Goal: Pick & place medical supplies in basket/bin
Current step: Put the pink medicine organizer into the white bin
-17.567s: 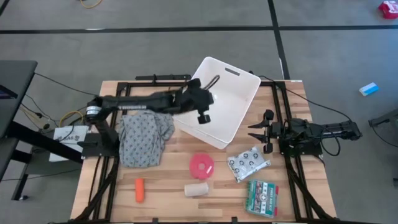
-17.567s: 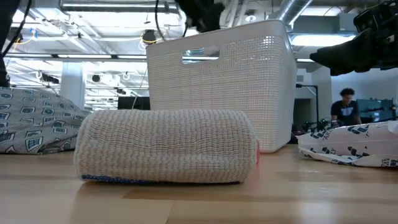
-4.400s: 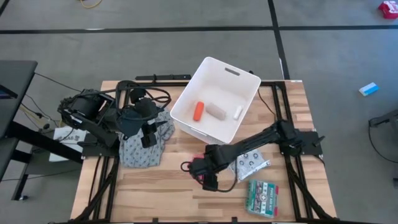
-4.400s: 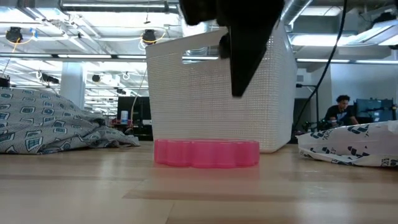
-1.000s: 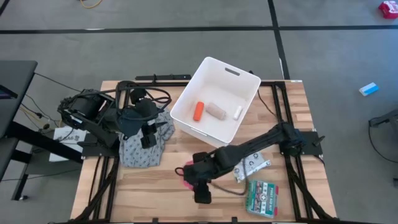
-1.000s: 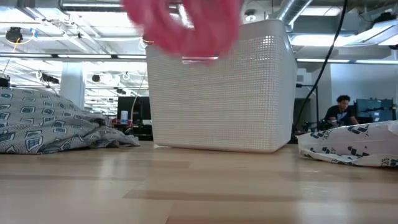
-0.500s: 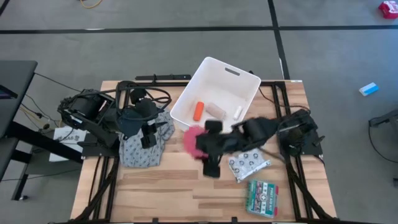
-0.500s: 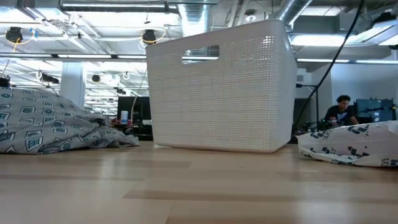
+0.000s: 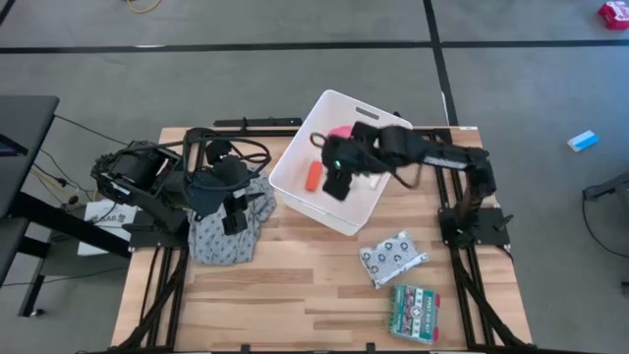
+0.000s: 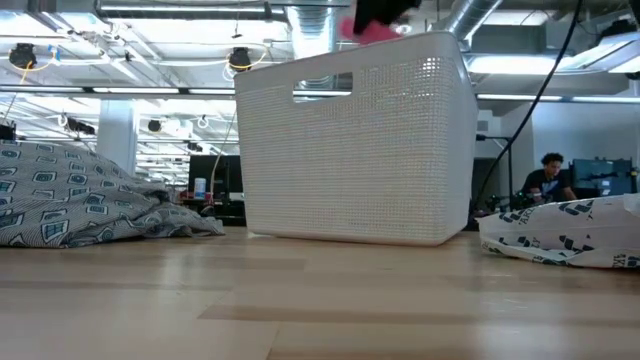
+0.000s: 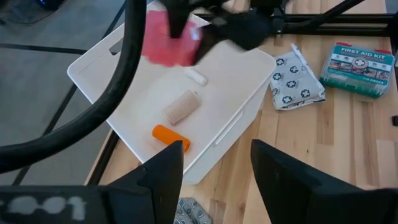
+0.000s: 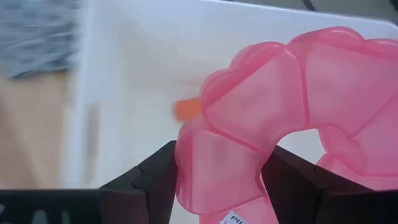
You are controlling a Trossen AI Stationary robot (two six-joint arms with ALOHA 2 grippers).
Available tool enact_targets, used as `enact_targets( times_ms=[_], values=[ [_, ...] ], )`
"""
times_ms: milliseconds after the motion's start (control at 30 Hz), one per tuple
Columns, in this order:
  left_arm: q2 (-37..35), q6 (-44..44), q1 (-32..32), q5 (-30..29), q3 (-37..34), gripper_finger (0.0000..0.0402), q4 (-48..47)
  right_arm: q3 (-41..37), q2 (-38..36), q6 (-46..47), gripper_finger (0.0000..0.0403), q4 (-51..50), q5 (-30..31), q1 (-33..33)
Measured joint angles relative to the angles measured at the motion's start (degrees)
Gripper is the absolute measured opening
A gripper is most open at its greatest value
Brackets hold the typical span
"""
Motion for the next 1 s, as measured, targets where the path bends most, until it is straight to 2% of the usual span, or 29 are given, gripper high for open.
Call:
enact_targets(
  times_ms=[133, 367, 533, 600, 1000],
  values=[
    [0.0, 0.0, 0.0, 0.0, 0.0, 0.0178, 0.0, -2.0, 0.3, -0.4, 0.0199, 0.8, -1.9, -6.3],
    [0.0, 0.0, 0.0, 0.0, 0.0, 0.0178, 0.0, -10.9, 0.3, 0.6, 0.0199, 10.5, -15.2, -14.0],
    [0.0, 0.6, 0.0, 0.1, 0.0, 0.0178, 0.0, -18.8, 0.3, -1.1, 0.0199, 15.9, -31.9, -14.8],
    [0.0, 0.6, 0.0, 0.0, 0.0, 0.0178, 0.0, -21.6, 0.3, -1.3, 0.0200, 17.9, -35.7, -14.4],
    [0.1, 0.2, 0.0, 0.0, 0.0, 0.0178, 0.0, -33.6, 0.3, -2.0, 0.0203, 29.5, -35.3, -13.7]
  ],
)
